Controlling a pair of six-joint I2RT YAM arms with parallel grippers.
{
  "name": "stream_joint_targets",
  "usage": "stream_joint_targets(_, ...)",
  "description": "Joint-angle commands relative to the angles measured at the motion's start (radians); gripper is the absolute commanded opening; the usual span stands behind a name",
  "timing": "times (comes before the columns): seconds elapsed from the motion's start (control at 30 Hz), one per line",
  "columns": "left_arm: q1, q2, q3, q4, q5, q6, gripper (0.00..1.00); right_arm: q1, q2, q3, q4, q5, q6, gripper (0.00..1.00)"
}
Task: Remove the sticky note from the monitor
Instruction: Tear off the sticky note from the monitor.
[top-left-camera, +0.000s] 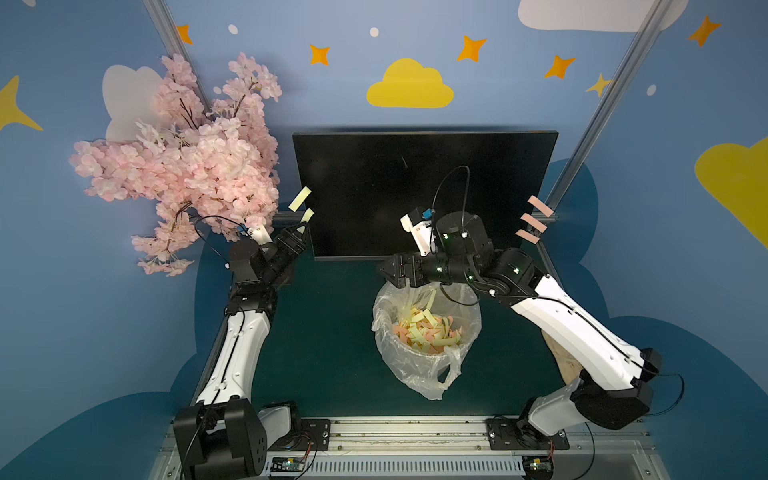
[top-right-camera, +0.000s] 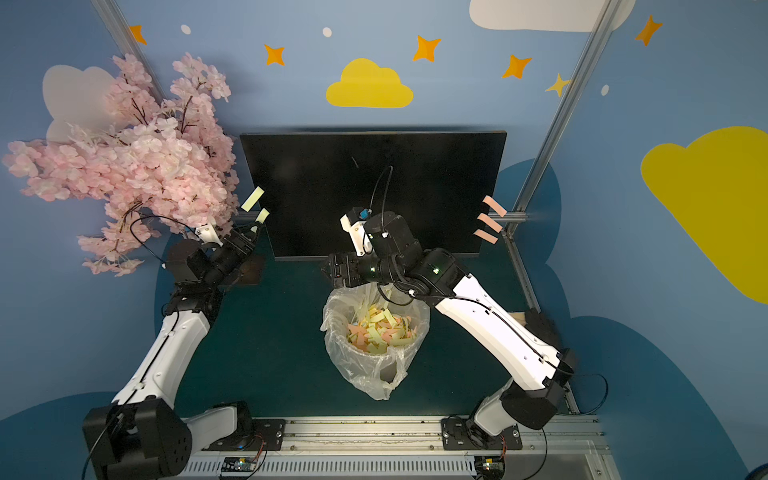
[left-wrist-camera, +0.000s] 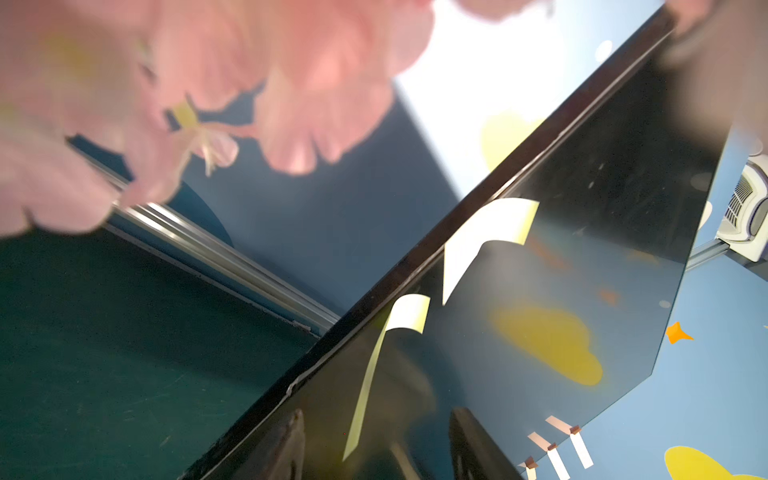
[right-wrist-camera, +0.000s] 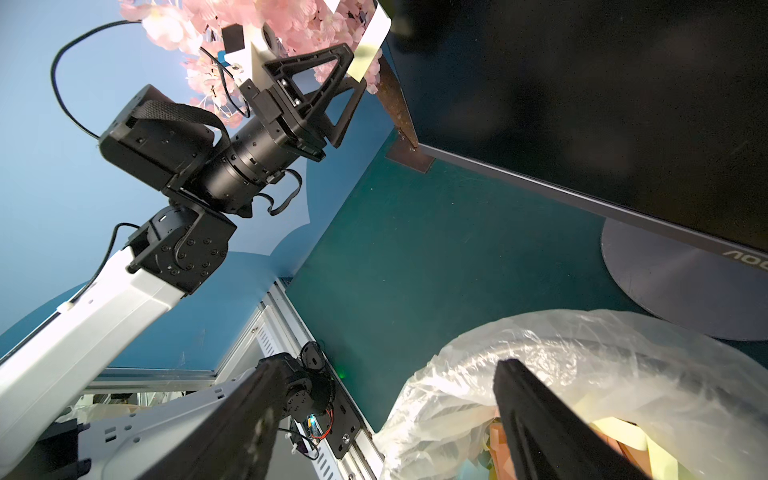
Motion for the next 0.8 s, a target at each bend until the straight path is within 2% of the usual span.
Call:
stream_joint_targets(0.0,0.005,0.016,0.024,0.053,0.017,-0.002,0.55,-0.007,-0.018,0.011,0.020,-0.005,-0.014,0.84)
stream_joint_targets(0.2,0.005,0.027,0.024,0.060,0.019,-0.003,0.43,-0.010,-0.023,0.003,0.020,-0.005,-0.014,0.84)
stream_joint_targets(0.33,0.005,0.025,0.025,0.066,0.014,-0.004,0.30,-0.012,-0.028,-0.003,0.021,-0.006,-0.014,0.84)
stream_joint_targets(0.5,0.004,0.020,0.025,0.065,0.030,-0.006,0.03,-0.012,-0.031,-0.010,0.023,-0.006,-0.012,0.84)
stream_joint_targets(0.77,0.004,-0.060,-0.034,0.051,0.033,-0.020,0.03,-0.013,-0.049,-0.037,0.029,-0.003,-0.005,0.84)
